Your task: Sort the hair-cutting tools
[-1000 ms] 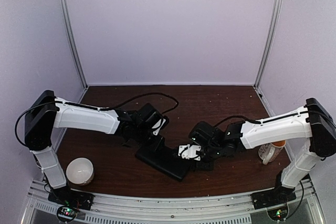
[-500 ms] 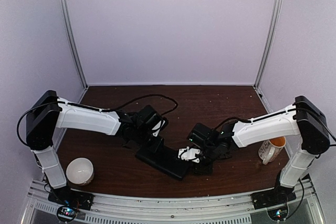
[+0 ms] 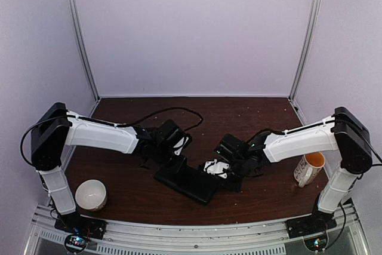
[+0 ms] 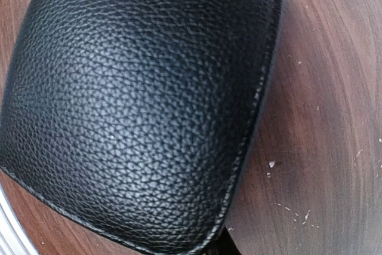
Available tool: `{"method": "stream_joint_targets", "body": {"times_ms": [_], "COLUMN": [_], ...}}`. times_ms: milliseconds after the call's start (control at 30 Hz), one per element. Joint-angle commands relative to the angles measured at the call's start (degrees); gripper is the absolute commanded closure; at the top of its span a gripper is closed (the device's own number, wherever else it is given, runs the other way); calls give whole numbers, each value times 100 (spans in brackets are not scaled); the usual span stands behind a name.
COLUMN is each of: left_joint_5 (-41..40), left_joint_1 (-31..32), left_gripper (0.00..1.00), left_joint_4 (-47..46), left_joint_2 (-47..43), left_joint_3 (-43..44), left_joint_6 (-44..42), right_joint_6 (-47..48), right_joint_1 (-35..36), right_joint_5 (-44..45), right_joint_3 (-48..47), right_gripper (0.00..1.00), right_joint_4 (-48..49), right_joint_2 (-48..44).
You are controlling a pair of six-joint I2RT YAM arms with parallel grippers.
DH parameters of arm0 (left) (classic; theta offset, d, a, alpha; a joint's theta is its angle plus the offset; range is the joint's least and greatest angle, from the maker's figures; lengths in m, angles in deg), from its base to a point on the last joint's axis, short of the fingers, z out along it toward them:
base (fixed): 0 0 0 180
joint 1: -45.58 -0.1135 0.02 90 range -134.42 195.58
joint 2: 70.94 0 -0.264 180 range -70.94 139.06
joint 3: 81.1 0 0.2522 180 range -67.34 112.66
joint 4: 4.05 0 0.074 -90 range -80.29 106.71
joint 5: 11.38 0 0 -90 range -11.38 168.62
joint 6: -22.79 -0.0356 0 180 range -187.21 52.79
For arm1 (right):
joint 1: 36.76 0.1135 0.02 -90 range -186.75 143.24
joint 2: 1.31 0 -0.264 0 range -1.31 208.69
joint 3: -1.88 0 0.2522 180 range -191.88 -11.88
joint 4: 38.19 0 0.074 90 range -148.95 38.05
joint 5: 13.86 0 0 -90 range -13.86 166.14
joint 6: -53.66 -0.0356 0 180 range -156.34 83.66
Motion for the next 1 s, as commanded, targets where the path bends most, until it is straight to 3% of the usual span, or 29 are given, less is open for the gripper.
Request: {"method": "stream_joint_targets", "body": {"times_ms": [0, 67, 233, 300, 400, 567, 700, 967], "left_joint_5": [275, 283, 298, 298, 255, 160, -79, -178], "left_joint_1": [-5, -5, -5, -5, -13, -14, -58, -119], "left_gripper": [65, 65, 65, 65, 65, 66, 66, 67], "left_joint_4": [-43, -51, -61, -61, 13, 117, 258, 344], "left_joint_2": [509, 518, 534, 556, 640, 698, 696, 667], "left_joint_3": [-147, -158, -178, -178, -151, -155, -152, -119], "left_joint_6": [-112, -124, -176, -212, -258, -372, -524, -656], "right_joint_6": [43, 63, 86, 78, 30, 119, 267, 229], "right_joint_1": [-37, -43, -44, -42, -39, -43, -18, 21], "right_joint_5": [131, 109, 16, -59, -123, -467, -849, -636], "right_joint_3": [-20, -25, -60, -80, -64, -7, 48, 275], "right_gripper": [94, 100, 99, 86, 74, 66, 69, 83], "right_joint_4": [12, 9, -49, -94, -34, 170, 407, 1073], "right_joint_2": [-190, -192, -144, -94, -98, -113, 4, 215]}}
